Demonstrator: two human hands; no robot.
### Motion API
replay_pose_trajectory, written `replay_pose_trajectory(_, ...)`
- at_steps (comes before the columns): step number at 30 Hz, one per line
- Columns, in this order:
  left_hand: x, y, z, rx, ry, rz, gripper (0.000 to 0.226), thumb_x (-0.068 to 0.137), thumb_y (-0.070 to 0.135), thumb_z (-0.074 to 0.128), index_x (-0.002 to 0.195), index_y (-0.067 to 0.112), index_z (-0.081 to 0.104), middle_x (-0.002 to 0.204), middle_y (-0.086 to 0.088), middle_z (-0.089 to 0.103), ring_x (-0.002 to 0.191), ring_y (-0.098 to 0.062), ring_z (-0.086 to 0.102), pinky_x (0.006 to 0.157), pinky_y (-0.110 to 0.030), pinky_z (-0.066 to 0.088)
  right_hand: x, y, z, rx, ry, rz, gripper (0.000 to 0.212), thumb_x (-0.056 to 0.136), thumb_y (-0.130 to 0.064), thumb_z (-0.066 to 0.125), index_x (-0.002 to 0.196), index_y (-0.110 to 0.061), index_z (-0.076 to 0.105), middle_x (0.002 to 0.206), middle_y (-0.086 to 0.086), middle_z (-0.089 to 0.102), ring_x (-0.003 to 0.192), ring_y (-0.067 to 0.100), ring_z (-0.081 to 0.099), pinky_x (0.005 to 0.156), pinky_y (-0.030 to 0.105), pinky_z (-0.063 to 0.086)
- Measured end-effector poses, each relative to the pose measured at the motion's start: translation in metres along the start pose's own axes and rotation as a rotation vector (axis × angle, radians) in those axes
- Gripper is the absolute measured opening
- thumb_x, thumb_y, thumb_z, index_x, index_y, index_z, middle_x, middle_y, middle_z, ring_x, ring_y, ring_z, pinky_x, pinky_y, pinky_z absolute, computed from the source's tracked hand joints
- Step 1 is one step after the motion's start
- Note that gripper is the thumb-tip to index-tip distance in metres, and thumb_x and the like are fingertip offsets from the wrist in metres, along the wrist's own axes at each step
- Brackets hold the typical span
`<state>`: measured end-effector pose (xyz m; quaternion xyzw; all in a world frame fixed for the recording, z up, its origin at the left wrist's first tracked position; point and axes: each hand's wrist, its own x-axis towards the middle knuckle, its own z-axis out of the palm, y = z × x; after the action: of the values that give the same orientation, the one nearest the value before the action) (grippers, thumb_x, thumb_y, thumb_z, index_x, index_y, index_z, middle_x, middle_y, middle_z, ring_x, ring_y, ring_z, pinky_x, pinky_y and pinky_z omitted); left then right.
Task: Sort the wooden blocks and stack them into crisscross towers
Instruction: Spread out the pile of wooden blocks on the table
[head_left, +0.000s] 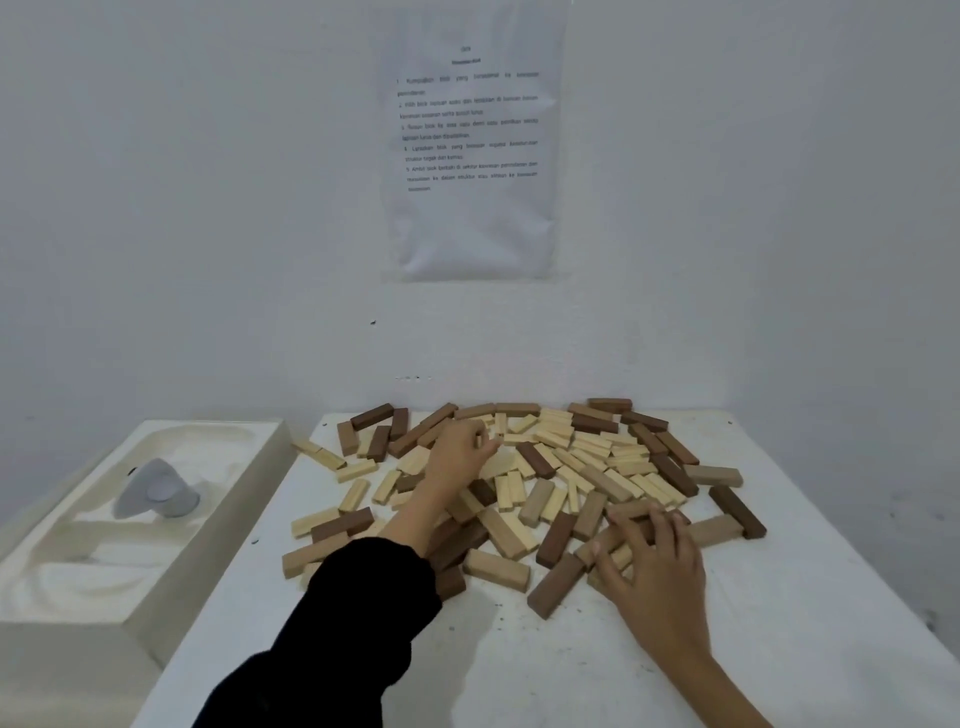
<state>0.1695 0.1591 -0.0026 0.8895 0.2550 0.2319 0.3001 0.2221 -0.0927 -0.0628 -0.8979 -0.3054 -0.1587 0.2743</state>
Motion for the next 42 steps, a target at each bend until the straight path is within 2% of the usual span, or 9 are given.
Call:
replay_pose_trajectory(4,0.005,0.01,0.008,0.018,0.003,0.012,0.03,0.086,0.045,0.063,0.085,0.016,0.061,0.092,0.001,0.058,0.089,-0.014,0.052,0.074,-0.032,0.043,0.0,-0.002,0.0,-0.002,0.008,0.002,0.053,0.078,-0.053,0.037,0.105,-0.022,0.07,0.121,0.019,0.059,0.115,0.045,0.051,0.085,0.056,0.045)
replay_pose_trajectory(11,-0.027,-0.031,-0.047,0.128,0.048,-0.024,0.031,0.09,0.029,0.061,0.112,0.008,0.058,0.107,-0.004,0.052,0.11,-0.022,0.05,0.089,-0.036,0.041,-0.001,0.0,-0.001,0.005,0.014,0.003,0.054,0.078,-0.054,0.037,0.105,-0.02,0.07,0.122,0.02,0.059,0.115,0.046,0.05,0.086,0.056,0.044)
replay_pose_trajectory(16,-0.08,-0.069,-0.096,0.259,-0.199,-0.366,0.094,0.066,0.079,0.048,0.139,0.022,0.037,0.143,-0.012,0.036,0.132,-0.031,0.034,0.107,-0.046,0.03,-0.002,0.001,0.0,0.014,0.007,-0.004,0.058,0.078,-0.055,0.036,0.107,-0.019,0.07,0.123,0.023,0.058,0.116,0.048,0.048,0.087,0.059,0.042)
replay_pose_trajectory(19,-0.109,-0.076,-0.112,0.406,-0.444,-0.332,0.138,0.034,0.098,0.036,0.15,0.029,0.009,0.155,-0.006,0.016,0.141,-0.029,0.018,0.114,-0.046,0.018,-0.002,0.003,0.001,-0.001,0.011,-0.021,0.058,0.078,-0.055,0.035,0.106,-0.018,0.07,0.122,0.023,0.058,0.115,0.048,0.048,0.087,0.06,0.042)
replay_pose_trajectory(22,-0.126,-0.075,-0.118,0.47,-0.554,-0.257,0.153,0.021,0.104,0.036,0.149,0.033,-0.007,0.158,-0.001,0.005,0.144,-0.027,0.005,0.116,-0.05,0.011,-0.001,0.003,0.001,0.007,0.008,-0.017,0.059,0.078,-0.055,0.035,0.107,-0.017,0.069,0.122,0.024,0.057,0.116,0.048,0.047,0.089,0.06,0.041)
replay_pose_trajectory(26,-0.136,-0.073,-0.113,0.526,-0.547,-0.125,0.148,0.023,0.102,0.039,0.149,0.035,0.0,0.151,0.001,0.013,0.139,-0.027,0.013,0.113,-0.049,0.017,-0.002,0.005,0.004,-0.006,0.021,-0.033,0.05,0.078,-0.049,0.047,0.107,-0.015,0.069,0.121,0.025,0.057,0.115,0.05,0.046,0.087,0.061,0.041)
replay_pose_trajectory(29,-0.143,-0.08,-0.108,0.548,-0.346,-0.061,0.129,0.036,0.104,0.027,0.144,0.034,0.022,0.133,0.002,0.033,0.122,-0.02,0.033,0.1,-0.038,0.03,-0.002,0.006,0.005,-0.009,0.039,-0.044,0.038,0.08,-0.038,0.065,0.108,-0.012,0.07,0.122,0.027,0.055,0.115,0.052,0.045,0.087,0.062,0.041)
replay_pose_trajectory(34,-0.151,-0.086,-0.099,0.544,-0.123,-0.028,0.101,0.053,0.084,0.035,0.138,0.03,0.035,0.12,0.004,0.04,0.112,-0.017,0.037,0.088,-0.031,0.026,-0.003,0.005,0.005,0.0,0.062,-0.059,0.059,0.078,-0.052,0.037,0.107,-0.013,0.07,0.119,0.027,0.057,0.112,0.051,0.047,0.084,0.06,0.042)
replay_pose_trajectory(42,-0.148,-0.08,-0.102,0.43,-0.093,-0.09,0.09,0.049,0.075,0.051,0.123,0.024,0.04,0.109,0.004,0.036,0.094,-0.013,0.04,0.072,-0.021,0.036,-0.003,0.004,0.005,-0.001,0.034,-0.022,0.043,0.079,-0.043,0.056,0.109,-0.015,0.07,0.122,0.026,0.056,0.115,0.05,0.045,0.087,0.06,0.04)
